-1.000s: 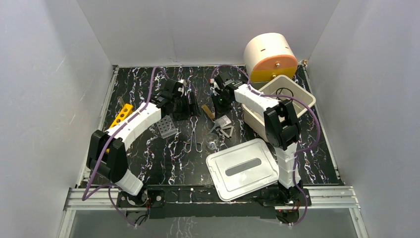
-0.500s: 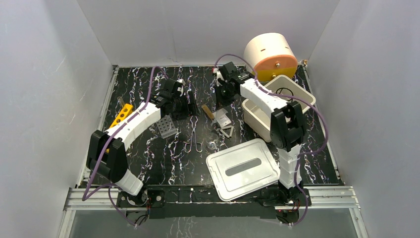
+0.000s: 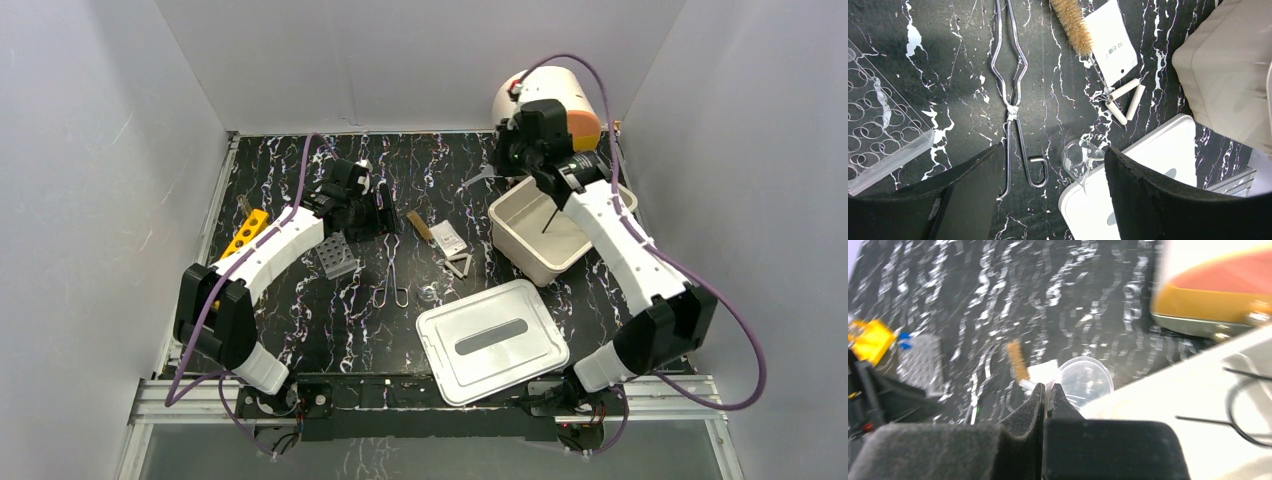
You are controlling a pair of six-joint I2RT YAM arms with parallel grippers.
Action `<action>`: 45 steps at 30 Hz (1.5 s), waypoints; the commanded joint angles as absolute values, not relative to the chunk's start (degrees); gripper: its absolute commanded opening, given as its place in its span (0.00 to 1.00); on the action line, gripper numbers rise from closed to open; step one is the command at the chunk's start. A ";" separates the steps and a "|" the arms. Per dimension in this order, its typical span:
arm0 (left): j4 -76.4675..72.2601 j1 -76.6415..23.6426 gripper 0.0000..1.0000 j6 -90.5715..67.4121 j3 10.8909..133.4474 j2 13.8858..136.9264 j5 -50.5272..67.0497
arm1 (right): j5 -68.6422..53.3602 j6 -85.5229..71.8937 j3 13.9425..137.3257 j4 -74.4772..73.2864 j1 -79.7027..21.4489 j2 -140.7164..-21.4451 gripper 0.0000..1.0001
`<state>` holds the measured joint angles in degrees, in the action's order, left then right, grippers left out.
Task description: Organize the chemistry lab equipment
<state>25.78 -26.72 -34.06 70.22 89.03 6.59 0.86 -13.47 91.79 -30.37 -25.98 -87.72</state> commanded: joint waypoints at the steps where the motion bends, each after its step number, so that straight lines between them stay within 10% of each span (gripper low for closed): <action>1: 26.42 -26.37 0.72 -33.52 71.09 86.34 7.44 | 19.84 -15.85 86.67 -28.78 -24.20 -81.60 0.00; 45: 26.67 -26.28 0.73 -33.22 72.61 89.16 8.44 | -9.97 -8.56 62.60 -13.24 -8.16 -91.67 0.10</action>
